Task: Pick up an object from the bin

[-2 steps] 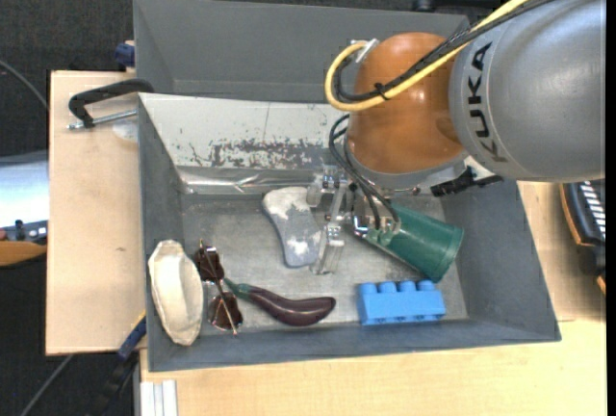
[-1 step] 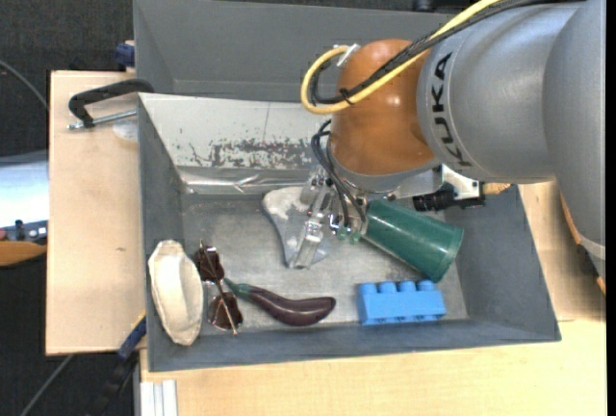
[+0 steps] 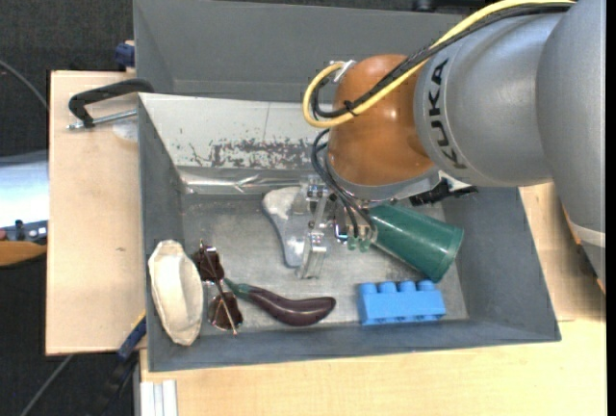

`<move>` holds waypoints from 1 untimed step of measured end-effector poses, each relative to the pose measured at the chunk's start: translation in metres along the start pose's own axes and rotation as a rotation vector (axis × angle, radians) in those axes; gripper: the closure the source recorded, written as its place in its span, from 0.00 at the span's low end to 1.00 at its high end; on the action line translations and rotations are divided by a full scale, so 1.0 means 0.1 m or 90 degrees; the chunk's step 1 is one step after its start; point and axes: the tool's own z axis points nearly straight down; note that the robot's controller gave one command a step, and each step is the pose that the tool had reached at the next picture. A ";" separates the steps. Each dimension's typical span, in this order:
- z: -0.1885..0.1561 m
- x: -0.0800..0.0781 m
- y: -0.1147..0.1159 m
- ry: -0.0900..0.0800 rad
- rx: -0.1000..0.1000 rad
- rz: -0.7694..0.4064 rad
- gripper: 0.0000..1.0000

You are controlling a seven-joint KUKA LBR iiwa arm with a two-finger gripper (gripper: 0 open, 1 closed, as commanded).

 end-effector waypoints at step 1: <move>0.62 -0.10 -0.13 -0.003 -0.001 -0.051 0.00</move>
Offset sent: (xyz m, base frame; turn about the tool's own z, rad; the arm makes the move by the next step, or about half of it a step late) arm 0.0008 -0.0183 -0.0652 -0.3920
